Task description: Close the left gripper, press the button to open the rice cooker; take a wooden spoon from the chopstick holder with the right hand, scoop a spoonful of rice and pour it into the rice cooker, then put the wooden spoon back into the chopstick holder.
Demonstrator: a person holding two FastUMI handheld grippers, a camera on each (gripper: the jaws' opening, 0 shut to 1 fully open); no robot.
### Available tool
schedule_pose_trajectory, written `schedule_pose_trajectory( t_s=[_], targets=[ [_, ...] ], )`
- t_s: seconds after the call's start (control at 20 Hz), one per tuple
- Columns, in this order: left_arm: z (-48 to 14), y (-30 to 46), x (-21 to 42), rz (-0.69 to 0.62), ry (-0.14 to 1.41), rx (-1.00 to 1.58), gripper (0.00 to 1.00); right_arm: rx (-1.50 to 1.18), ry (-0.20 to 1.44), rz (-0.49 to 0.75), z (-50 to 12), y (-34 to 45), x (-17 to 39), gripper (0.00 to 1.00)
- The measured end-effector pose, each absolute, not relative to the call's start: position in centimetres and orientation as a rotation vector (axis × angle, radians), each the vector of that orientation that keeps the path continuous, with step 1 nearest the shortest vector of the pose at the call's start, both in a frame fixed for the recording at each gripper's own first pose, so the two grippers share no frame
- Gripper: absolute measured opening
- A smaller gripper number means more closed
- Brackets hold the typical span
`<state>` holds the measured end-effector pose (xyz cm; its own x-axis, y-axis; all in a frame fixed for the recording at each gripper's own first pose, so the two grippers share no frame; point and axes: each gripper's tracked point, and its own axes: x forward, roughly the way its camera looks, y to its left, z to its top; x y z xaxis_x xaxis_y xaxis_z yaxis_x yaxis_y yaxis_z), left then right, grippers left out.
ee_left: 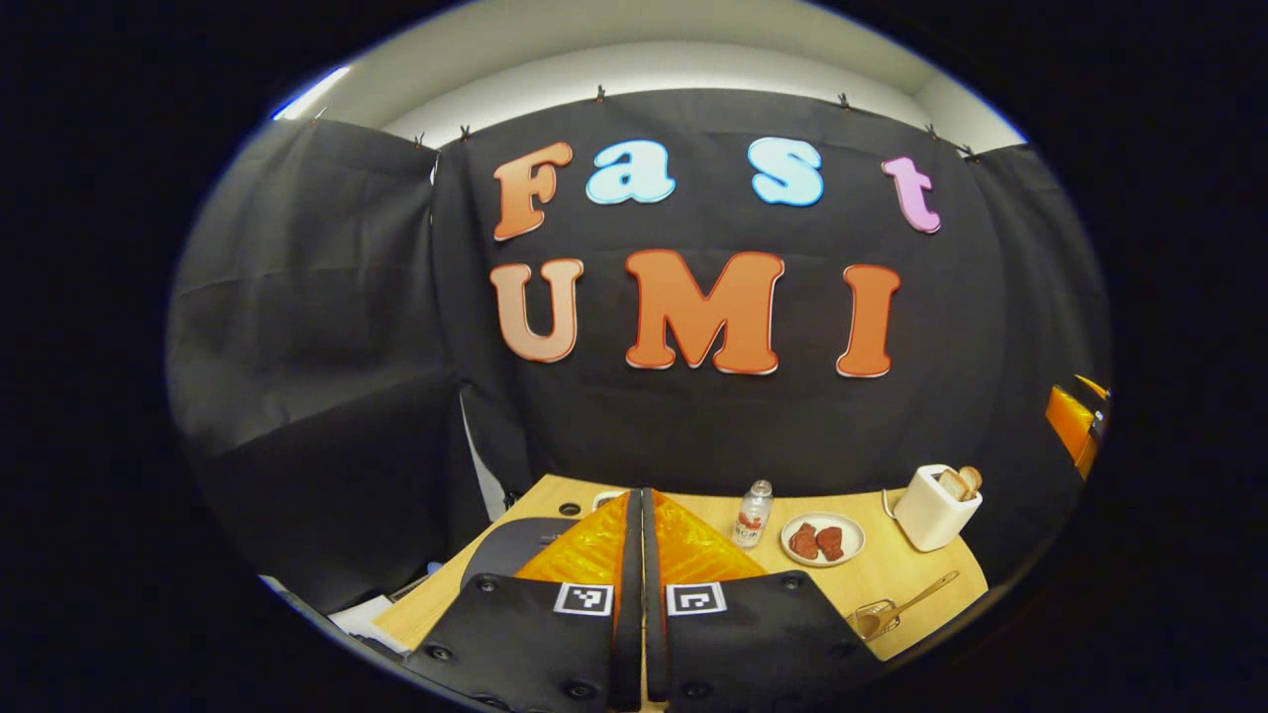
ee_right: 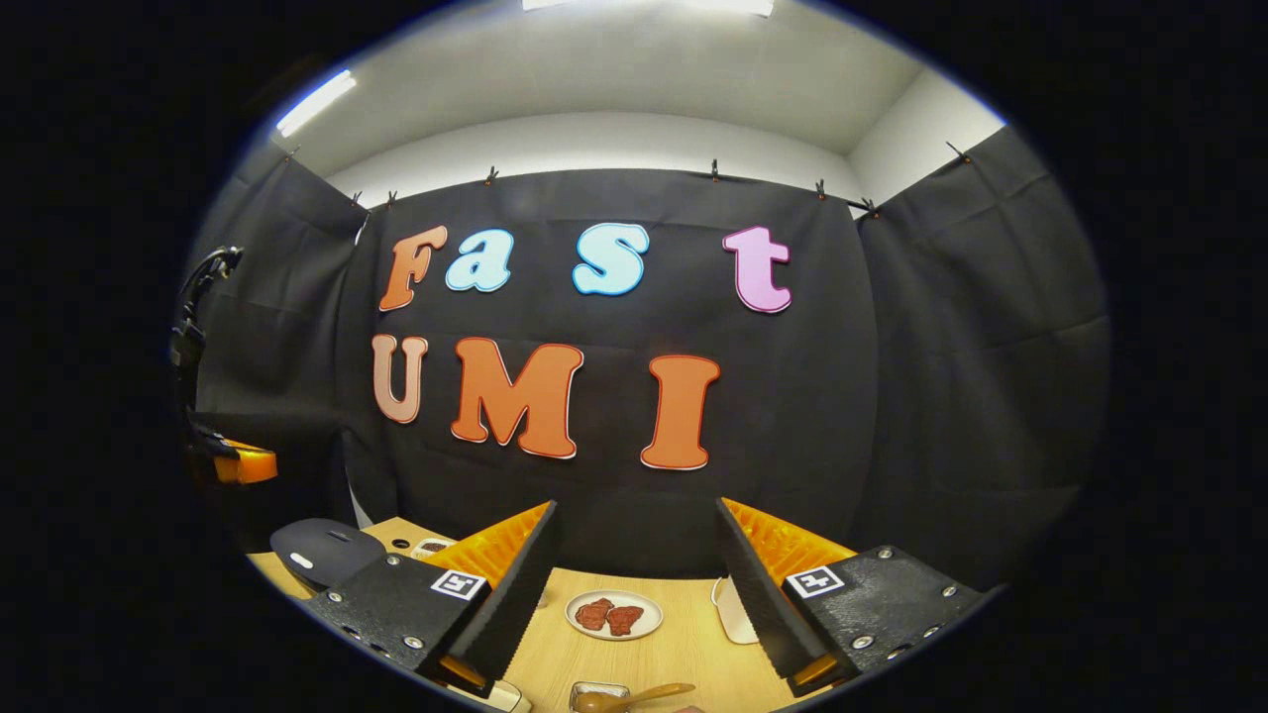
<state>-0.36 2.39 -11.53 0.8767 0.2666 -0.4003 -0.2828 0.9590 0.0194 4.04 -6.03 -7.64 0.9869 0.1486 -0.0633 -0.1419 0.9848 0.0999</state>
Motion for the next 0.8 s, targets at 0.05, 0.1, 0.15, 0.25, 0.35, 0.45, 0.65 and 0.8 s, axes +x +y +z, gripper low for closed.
schedule_pose_trajectory(
  t_s=[0.05,0.1,0.15,0.25,0.35,0.45,0.65,0.8],
  targets=[
    [-12.5,3.0,-0.4,0.298,0.457,-0.056,0.06,0.096,0.085,0.151,-8.3,-6.1,4.2,0.94],
    [-13.6,3.6,-0.4,0.306,0.503,-0.075,0.06,0.092,0.101,0.153,-9.1,-6.3,4.2,0.94],
    [-14.5,4.4,-0.4,0.315,0.548,-0.098,0.06,0.087,0.116,0.149,-9.7,-6.5,4.2,0.95],
    [-16.3,6.1,-0.1,0.322,0.639,-0.152,0.06,0.079,0.132,0.134,-10.5,-6.7,4.2,0.93],
    [-19.2,7.8,-0.1,0.311,0.762,-0.209,0.06,0.088,0.143,0.108,-11.0,-6.9,4.2,0.95],
    [-22.2,9.4,-0.6,0.308,0.886,-0.252,0.10,0.098,0.153,0.090,-11.6,-6.8,4.3,0.95],
    [-28.3,10.9,-1.4,0.308,1.092,-0.368,0.06,0.110,0.195,0.043,-13.5,-7.0,4.2,0.95],
    [-31.4,12.1,-2.6,0.325,1.182,-0.411,0.06,0.111,0.220,0.039,-14.6,-6.1,4.1,0.95]
  ],
)
